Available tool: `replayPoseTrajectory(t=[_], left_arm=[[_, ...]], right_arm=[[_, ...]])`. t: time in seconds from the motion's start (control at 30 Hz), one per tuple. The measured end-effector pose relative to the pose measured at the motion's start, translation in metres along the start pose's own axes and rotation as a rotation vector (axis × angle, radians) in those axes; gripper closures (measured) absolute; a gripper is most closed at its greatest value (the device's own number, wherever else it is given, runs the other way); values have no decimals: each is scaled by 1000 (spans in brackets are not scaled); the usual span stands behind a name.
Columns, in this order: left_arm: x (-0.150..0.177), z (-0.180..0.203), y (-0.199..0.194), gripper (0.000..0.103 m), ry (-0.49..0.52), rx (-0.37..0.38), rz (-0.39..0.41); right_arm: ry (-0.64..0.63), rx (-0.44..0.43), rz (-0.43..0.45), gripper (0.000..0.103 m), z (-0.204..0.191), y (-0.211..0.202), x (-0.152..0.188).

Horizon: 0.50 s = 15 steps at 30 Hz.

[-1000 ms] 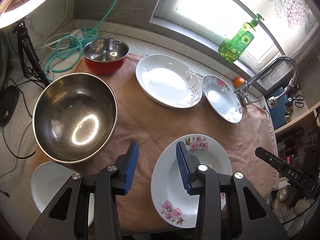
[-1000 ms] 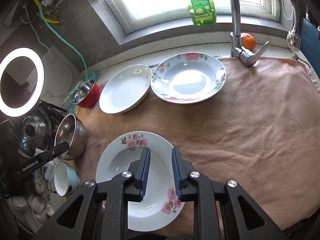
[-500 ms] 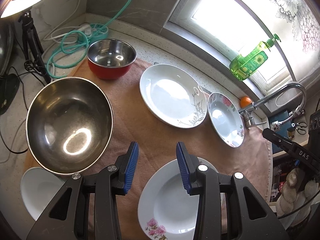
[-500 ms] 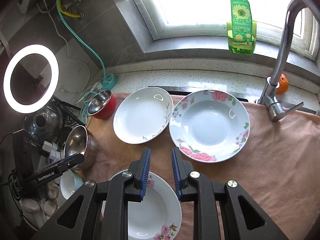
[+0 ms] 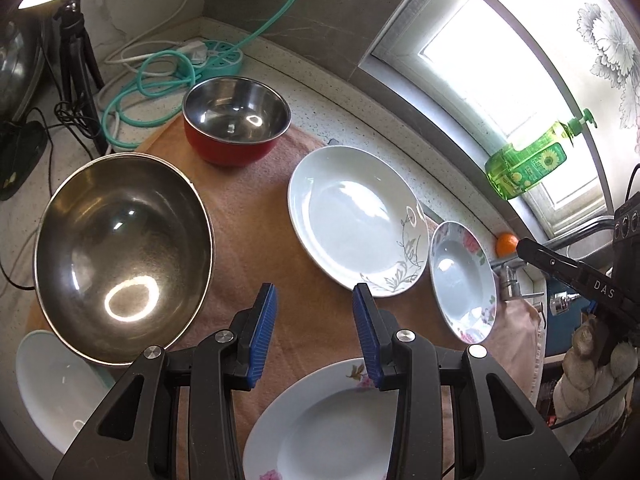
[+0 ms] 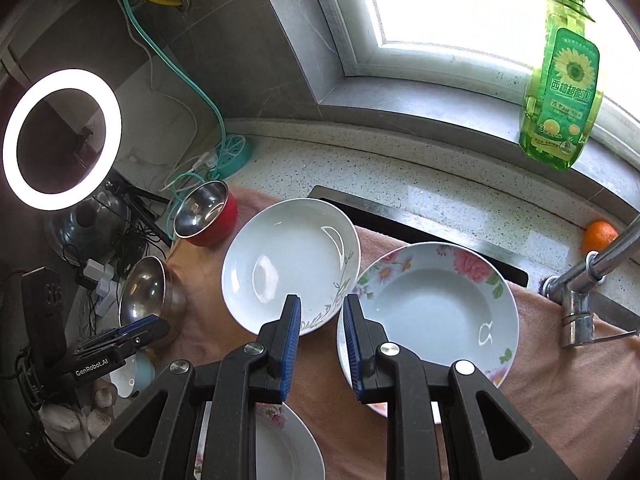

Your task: Organize plates and bowls

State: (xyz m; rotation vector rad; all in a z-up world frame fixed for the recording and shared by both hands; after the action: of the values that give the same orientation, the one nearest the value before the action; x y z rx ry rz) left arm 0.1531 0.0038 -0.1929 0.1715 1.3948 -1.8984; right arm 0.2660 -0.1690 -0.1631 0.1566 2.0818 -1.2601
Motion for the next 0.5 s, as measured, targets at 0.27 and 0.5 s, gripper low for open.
replayPoseTrajectory(t=[0.27,0.5], left_arm=[[-8,4,21,66,-53,-17,-16],[-11,1,42,66,-110,-39,-46]], right_arm=[[20,-59,-74,83,10,37,-19],[34,-86,-144,83,18,79,-27]])
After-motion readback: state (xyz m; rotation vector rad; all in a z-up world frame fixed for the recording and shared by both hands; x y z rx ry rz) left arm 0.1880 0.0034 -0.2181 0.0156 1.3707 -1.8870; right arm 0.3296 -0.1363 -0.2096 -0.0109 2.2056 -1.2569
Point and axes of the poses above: each gripper's, at about its wrist camera, not at the fingertips, and y roughly the way its jaws point, z to its right, x to its underside, the point moved 10 cm from there along y, roughly the way its jaws point, and after that the axes turned 10 degrees about z, right-handed, at the moved point
